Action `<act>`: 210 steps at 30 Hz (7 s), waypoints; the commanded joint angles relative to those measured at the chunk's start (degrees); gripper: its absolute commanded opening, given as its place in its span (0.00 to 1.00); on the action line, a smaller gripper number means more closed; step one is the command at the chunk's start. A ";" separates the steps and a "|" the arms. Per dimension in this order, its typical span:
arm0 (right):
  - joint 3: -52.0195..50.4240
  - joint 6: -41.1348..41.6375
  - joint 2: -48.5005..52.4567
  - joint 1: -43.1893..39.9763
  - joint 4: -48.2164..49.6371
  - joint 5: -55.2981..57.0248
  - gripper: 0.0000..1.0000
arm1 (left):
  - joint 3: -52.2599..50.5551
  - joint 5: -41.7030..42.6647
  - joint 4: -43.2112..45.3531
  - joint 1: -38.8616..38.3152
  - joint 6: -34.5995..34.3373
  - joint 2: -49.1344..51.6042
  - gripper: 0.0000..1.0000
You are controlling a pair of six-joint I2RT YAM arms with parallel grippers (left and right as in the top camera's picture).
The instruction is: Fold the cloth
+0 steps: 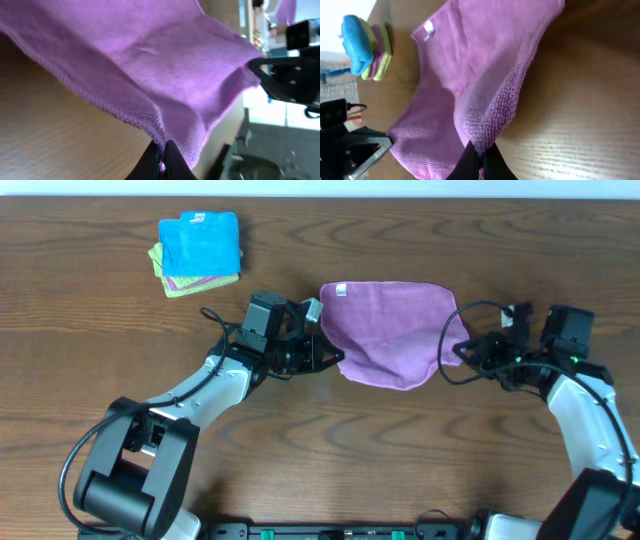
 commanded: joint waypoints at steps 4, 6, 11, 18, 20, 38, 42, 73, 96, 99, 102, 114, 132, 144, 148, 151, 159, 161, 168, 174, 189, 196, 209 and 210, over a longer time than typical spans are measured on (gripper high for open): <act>1.07 4.46 -0.70 0.63 3.93 0.31 0.02 | 0.55 -8.55 2.38 0.26 -0.48 -0.39 0.05; 1.07 4.76 -0.66 1.14 4.39 2.40 0.02 | 0.74 -10.14 2.71 0.35 -0.48 -0.37 0.05; 1.07 4.94 -0.61 3.89 5.66 7.39 0.02 | 1.84 -11.76 2.80 1.14 -0.44 0.24 0.06; 1.07 4.92 0.52 7.48 7.17 15.28 0.02 | 7.08 -16.31 -0.70 1.64 4.22 2.97 0.06; 1.11 4.90 1.46 7.76 7.63 16.33 0.02 | 9.64 -17.27 -3.37 1.64 6.82 4.39 0.06; 14.47 4.24 17.18 8.76 8.00 15.65 0.02 | 22.88 -20.65 -8.28 3.21 10.19 16.13 0.06; 17.49 4.24 20.87 9.62 7.98 15.65 0.01 | 25.40 -20.72 -8.61 3.78 10.58 18.29 0.05; 20.63 5.53 25.40 9.97 8.44 23.17 0.02 | 38.38 -17.25 -15.52 5.66 15.54 27.41 0.06; 20.63 5.05 28.83 8.39 8.13 25.33 0.01 | 39.52 -17.03 -17.05 5.38 17.90 31.41 0.06; 20.63 5.07 28.98 8.07 8.20 25.33 0.02 | 39.52 -17.00 -16.79 5.38 17.86 31.41 0.06; 20.63 5.11 29.07 8.07 8.52 25.33 0.09 | 39.60 -16.98 -16.74 5.38 17.84 31.41 0.25; 24.37 5.09 28.92 8.07 5.09 24.22 0.77 | 46.51 -11.72 -20.55 5.86 17.64 31.39 0.95; 43.67 1.44 26.10 8.09 -27.74 42.05 0.02 | 53.99 -8.48 -37.83 3.23 21.46 30.99 0.05; 35.71 -0.90 9.97 8.13 -32.41 50.82 0.01 | 58.58 -48.17 -48.48 -13.33 32.54 27.80 0.06; 26.34 -0.50 2.12 8.13 -28.11 50.56 0.02 | 60.19 -50.73 -48.28 -15.04 32.39 26.08 0.06; 20.90 0.66 -2.03 8.13 -26.03 49.79 0.01 | 60.63 -50.69 -47.95 -15.21 32.37 24.94 0.06; 10.97 0.55 -4.37 8.13 -17.57 46.36 0.02 | 60.61 -47.82 -40.37 -13.40 32.22 26.58 0.06; 8.68 0.20 -4.37 8.09 -14.67 45.22 0.01 | 60.61 -47.67 -39.32 -12.94 32.20 27.80 0.06; 6.86 -2.16 -3.48 8.07 -8.15 40.94 0.02 | 60.61 -47.67 -38.16 -11.85 31.78 33.20 0.05; 7.13 -2.38 2.10 8.07 -4.79 36.92 0.01 | 60.61 -46.77 -37.75 -11.65 31.74 36.44 0.05; 9.99 -1.97 5.05 8.09 -1.95 34.67 0.02 | 60.61 -46.42 -41.92 -11.08 31.87 38.62 0.06; 13.33 -2.01 5.03 8.07 -3.87 34.69 0.02 | 60.43 -46.40 -45.13 -11.02 33.11 38.62 0.06; 18.78 -6.86 0.90 8.07 -9.64 35.34 0.02 | 56.92 -46.56 -46.80 -10.16 34.56 38.62 0.06; 18.78 -7.87 0.33 8.07 -9.77 35.34 0.02 | 56.81 -46.56 -46.88 -10.08 34.56 38.62 0.05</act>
